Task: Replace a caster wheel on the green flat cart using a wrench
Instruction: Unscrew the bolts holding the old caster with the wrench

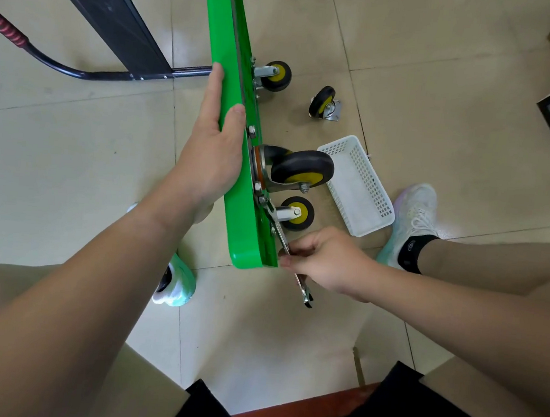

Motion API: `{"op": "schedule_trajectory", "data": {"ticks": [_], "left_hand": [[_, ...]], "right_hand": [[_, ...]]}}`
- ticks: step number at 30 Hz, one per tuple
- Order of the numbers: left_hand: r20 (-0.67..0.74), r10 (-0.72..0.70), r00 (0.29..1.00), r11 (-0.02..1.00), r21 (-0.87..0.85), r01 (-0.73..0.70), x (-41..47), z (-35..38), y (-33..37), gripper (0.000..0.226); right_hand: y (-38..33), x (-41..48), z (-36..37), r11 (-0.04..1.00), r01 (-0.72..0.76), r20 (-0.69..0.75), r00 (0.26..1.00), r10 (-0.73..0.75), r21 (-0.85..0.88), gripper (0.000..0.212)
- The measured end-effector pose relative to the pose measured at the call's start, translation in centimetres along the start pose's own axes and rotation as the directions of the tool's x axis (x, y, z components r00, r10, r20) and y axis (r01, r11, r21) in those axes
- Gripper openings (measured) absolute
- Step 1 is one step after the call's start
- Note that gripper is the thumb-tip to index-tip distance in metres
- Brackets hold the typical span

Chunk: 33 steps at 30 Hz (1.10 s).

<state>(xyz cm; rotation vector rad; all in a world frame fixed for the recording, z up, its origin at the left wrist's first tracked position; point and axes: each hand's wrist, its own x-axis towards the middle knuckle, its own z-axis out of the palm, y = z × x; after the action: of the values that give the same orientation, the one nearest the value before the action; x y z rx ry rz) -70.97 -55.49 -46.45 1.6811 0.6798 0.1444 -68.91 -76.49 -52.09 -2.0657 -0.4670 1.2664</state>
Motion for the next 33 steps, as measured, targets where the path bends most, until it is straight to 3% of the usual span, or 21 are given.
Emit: {"op": "schedule_trajectory", "data": {"ticks": [9, 27, 33], "left_hand": [[0.003, 0.003, 1.000, 1.000, -0.004, -0.003, 0.1, -0.2, 0.0, 0.066], [0.008, 0.011, 1.000, 1.000, -0.003, -0.011, 0.2, 0.0, -0.1, 0.066], [0.008, 0.008, 1.000, 1.000, 0.005, -0.008, 0.1, -0.1, 0.0, 0.065]], "right_hand": [[-0.9, 0.9, 0.3, 1.000, -0.011, 0.047, 0.999, 0.011, 0.010, 0.019], [-0.5, 0.8, 0.7, 1.000, -0.012, -0.040, 0.999, 0.012, 0.004, 0.020], [-0.7, 1.3, 0.0, 0.999, -0.023, 0.072, 0.997, 0.020, 0.040, 0.013]]}}
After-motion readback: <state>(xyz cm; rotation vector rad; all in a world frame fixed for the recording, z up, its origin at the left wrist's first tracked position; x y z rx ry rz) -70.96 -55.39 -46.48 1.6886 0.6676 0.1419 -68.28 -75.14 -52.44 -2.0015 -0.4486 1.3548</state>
